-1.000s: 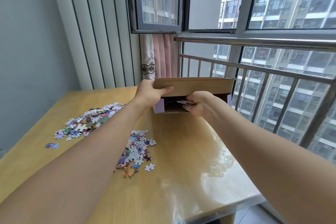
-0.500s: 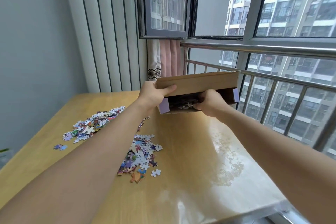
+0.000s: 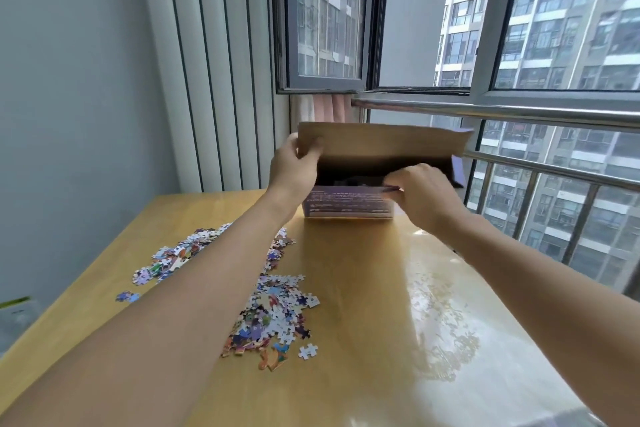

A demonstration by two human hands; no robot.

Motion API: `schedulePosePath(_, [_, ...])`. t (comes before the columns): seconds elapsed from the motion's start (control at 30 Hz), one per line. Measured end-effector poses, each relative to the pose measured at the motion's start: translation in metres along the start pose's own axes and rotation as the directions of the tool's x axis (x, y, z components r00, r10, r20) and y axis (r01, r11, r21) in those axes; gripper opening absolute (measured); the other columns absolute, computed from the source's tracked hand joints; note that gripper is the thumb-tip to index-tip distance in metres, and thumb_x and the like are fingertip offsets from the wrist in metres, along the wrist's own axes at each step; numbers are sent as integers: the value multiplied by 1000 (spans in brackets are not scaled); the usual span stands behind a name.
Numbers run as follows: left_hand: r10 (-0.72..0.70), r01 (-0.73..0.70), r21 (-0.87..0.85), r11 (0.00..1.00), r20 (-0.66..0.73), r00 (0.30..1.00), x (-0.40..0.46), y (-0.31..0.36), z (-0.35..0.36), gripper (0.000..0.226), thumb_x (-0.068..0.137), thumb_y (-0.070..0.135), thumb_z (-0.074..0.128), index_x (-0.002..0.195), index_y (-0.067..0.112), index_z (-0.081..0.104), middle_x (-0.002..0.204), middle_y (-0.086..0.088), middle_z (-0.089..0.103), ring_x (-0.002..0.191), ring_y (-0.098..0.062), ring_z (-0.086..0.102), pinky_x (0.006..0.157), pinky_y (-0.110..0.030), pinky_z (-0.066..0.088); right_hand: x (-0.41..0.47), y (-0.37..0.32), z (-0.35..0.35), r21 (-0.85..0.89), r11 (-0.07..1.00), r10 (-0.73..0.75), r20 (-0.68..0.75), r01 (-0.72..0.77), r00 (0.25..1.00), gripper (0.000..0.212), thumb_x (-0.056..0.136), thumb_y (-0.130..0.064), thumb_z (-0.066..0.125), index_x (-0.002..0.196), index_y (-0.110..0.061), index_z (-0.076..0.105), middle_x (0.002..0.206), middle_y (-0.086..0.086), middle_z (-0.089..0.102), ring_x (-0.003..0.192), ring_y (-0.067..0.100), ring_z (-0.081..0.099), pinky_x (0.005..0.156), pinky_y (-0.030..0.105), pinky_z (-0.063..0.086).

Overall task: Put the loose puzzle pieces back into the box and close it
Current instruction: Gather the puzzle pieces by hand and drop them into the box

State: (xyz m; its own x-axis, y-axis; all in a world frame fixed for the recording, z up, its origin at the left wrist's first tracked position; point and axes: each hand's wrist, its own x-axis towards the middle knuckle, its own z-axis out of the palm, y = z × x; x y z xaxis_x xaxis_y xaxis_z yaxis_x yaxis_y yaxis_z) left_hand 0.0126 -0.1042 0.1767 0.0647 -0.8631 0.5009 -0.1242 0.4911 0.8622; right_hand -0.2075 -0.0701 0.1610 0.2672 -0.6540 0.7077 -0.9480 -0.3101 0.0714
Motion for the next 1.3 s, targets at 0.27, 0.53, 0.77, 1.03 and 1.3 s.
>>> schedulePosePath(0.27, [-109, 110, -7, 994, 61, 992, -5, -12, -5, 34, 101, 46, 51, 79, 23, 62, 76, 5, 63, 76, -16, 60, 74, -26, 48, -6, 4, 1, -5, 1000, -19, 134, 20, 991, 15, 92, -19, 66, 79, -21, 73, 78, -3, 71, 70, 23, 64, 63, 34, 53])
schedulePosePath(0.53, [-193, 199, -8, 980, 211, 958, -24, -50, -5, 19, 101, 37, 58, 95, 28, 74, 104, 12, 76, 108, -10, 67, 103, -31, 49, -33, -13, 23, -54, 998, 8, 350, 12, 937, 27, 85, -5, 53, 89, -26, 71, 81, -3, 67, 66, 24, 55, 50, 29, 35])
schedulePosePath(0.77, [-275, 264, 83, 961, 198, 941, -54, -81, -8, 22, 96, 41, 64, 92, 21, 75, 100, 5, 76, 97, -14, 68, 88, -31, 53, -58, -38, 44, 49, 999, -15, 492, -10, 870, 9, 86, -35, 67, 82, -29, 73, 74, -9, 64, 65, 17, 58, 60, 32, 53])
schedulePosePath(1.03, [-352, 236, 294, 926, 450, 821, -79, -119, -4, 61, 94, 52, 61, 82, -7, 63, 66, -5, 47, 62, -16, 38, 65, -31, 34, -48, -74, 34, 373, 894, -11, 575, -250, 818, 11, 85, -22, 72, 78, -22, 80, 69, -6, 71, 57, 2, 57, 53, 16, 45])
schedulePosePath(1.3, [-262, 163, 265, 951, 403, 877, -82, -99, -61, 17, 95, 25, 68, 109, 19, 76, 106, 6, 76, 100, -7, 70, 97, -31, 54, -43, -128, 36, 316, 927, -60, 659, -204, 750, 35, 79, -21, 79, 114, -19, 73, 107, 0, 71, 90, 16, 67, 77, 28, 54])
